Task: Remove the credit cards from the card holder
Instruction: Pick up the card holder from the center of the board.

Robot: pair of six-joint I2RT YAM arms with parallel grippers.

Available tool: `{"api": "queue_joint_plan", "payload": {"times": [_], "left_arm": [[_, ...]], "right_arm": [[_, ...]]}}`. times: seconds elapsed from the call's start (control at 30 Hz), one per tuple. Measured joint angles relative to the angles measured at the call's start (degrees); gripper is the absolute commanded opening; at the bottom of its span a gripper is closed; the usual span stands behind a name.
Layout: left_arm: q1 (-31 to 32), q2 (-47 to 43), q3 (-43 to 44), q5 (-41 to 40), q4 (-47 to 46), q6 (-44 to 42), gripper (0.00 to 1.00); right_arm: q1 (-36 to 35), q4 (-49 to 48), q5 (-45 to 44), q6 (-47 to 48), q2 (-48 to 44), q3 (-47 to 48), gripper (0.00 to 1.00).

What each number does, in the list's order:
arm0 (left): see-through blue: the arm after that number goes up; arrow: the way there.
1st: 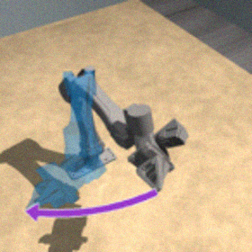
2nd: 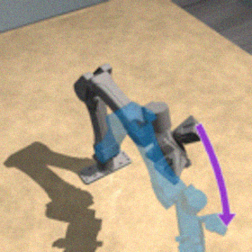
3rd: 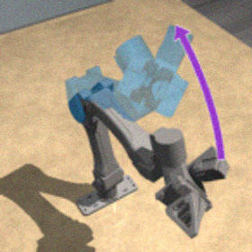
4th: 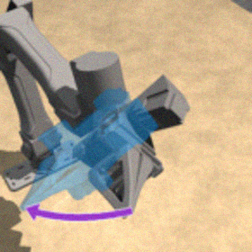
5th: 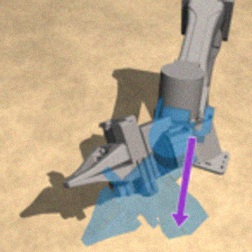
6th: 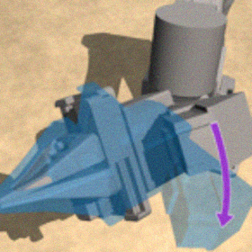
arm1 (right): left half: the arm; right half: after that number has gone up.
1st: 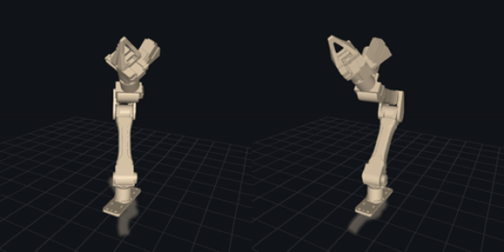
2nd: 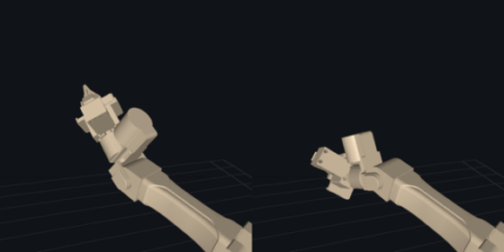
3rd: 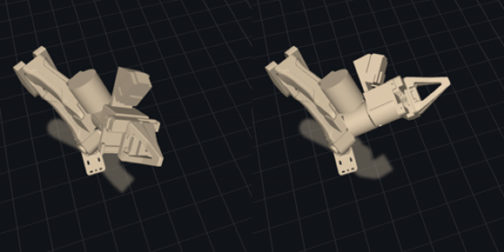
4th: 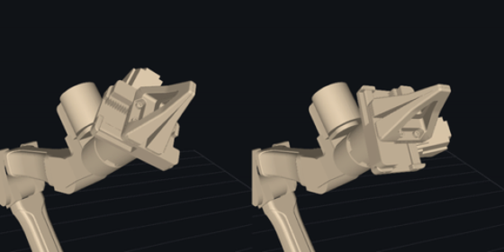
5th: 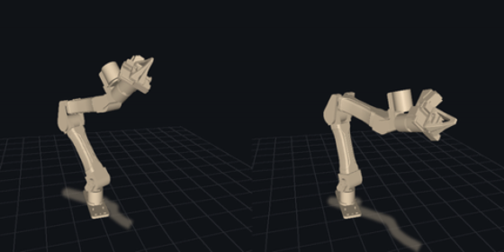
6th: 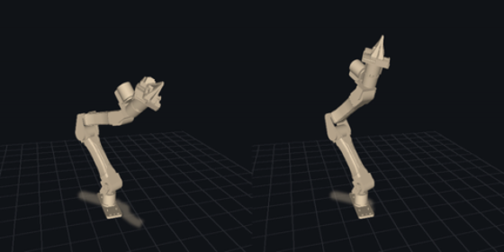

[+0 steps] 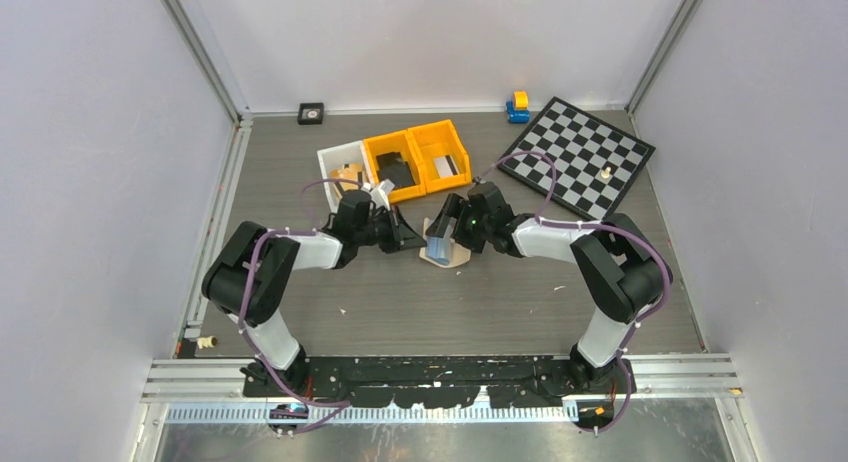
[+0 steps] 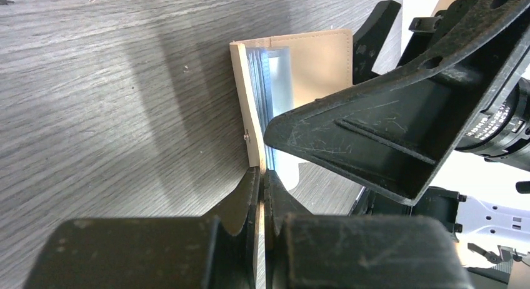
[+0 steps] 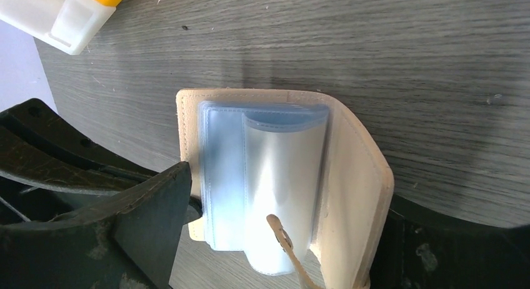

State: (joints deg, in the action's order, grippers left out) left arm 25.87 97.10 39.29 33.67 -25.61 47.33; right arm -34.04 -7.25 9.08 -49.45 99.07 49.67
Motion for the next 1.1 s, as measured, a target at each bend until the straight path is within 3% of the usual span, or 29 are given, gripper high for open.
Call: {"api": "queue_joint_plan", "payload": {"times": [0.1, 0.3, 0.57, 0.7, 1.0, 1.1], "left_arm": [[0.0, 0.83, 0.42, -0.02, 0.0, 0.0, 0.0], [-0.11, 1.62, 0.9, -0.04, 0.63, 0.0, 0.0], [-0.11, 1.77, 0.98, -0.09, 1.01, -0.02, 0.0], [-0.11, 1.77, 0.98, -0.11, 1.01, -0.02, 0.0], [-0.15, 1.77, 0.98, -0.94, 1.86, -0.28, 0.0], [-0.15, 1.77, 0.98, -1.01, 1.9, -0.28, 0.0]], "right_arm": [[-0.02, 0.0, 0.02, 0.11, 0.0, 0.02, 0.76], [0.02, 0.59, -0.02, 0.81, 0.48, 0.28, 0.7], [-0.63, 2.97, -0.55, 2.38, 1.22, 2.27, 0.76], [-1.09, 3.93, -1.42, 3.3, 1.68, 3.13, 0.63], [-1.09, 5.75, -1.95, 4.11, 2.23, 4.22, 0.45], [-1.11, 5.84, -1.97, 4.26, 2.23, 4.26, 0.44]]}}
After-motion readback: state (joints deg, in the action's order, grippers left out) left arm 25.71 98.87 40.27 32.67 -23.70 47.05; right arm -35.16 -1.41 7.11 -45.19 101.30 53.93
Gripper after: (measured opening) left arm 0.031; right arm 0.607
